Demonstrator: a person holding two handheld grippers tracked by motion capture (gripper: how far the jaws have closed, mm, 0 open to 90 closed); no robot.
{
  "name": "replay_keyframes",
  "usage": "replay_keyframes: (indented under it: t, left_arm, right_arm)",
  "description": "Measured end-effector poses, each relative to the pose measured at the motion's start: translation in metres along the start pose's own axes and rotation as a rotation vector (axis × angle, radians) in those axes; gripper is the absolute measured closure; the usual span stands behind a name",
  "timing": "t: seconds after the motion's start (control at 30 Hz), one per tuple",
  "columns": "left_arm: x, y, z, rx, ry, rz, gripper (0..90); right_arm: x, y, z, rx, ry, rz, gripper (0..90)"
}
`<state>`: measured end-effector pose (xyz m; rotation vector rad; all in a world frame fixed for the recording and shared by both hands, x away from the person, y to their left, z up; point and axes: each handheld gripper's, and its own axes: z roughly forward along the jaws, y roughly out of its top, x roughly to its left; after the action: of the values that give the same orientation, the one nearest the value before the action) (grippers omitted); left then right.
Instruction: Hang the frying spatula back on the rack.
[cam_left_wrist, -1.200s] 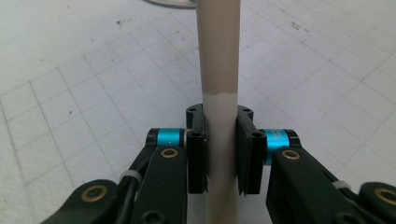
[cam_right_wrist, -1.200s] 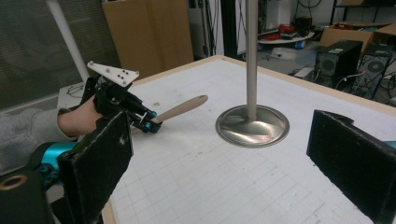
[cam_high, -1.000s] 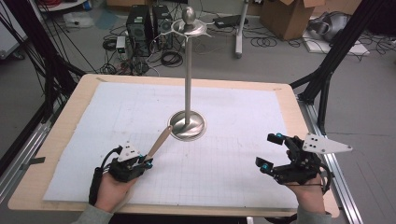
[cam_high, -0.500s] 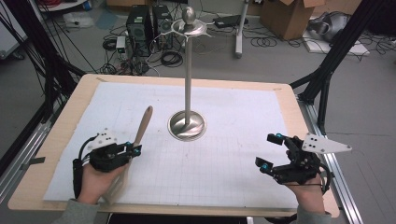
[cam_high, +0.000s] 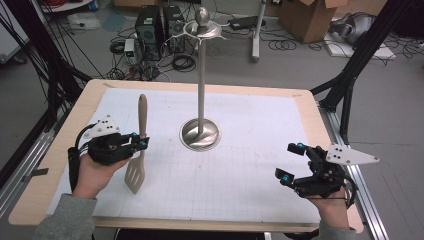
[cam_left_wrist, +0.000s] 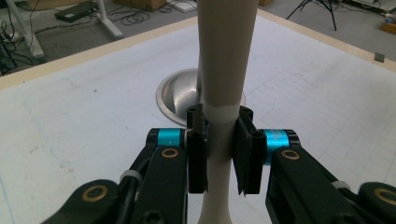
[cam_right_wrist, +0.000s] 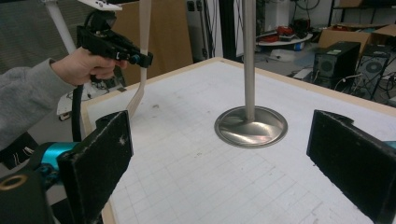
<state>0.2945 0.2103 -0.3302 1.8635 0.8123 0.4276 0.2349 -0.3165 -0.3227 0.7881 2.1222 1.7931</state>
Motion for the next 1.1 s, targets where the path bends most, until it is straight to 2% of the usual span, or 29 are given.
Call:
replay_keyframes:
  t: [0.23, 0.53, 0.77, 1.0, 1.1]
  left_arm:
    - [0.006, 0.018, -0.004, 0.006, -0.009, 0.032, 77.1]
    - [0.018, 0.044, -0.008, 0.005, -0.044, 0.055, 77.1]
    - [0.024, 0.062, -0.007, 0.0, -0.1, 0.08, 77.0]
    - [0.031, 0.078, -0.003, 0.001, -0.141, 0.088, 77.0]
    - [0.034, 0.084, -0.003, 0.001, -0.173, 0.091, 77.0]
  right_arm:
    - [-0.002, -0.001, -0.001, -0.004, -0.003, 0.009, 6.0]
    - [-0.004, -0.002, -0.002, -0.01, 0.001, 0.013, 6.0]
    - [-0.005, -0.003, -0.002, -0.007, 0.005, 0.021, 6.0]
    - [-0.004, -0.003, -0.003, -0.009, 0.004, 0.023, 6.0]
    - [-0.005, -0.003, -0.005, -0.016, -0.001, 0.029, 6.0]
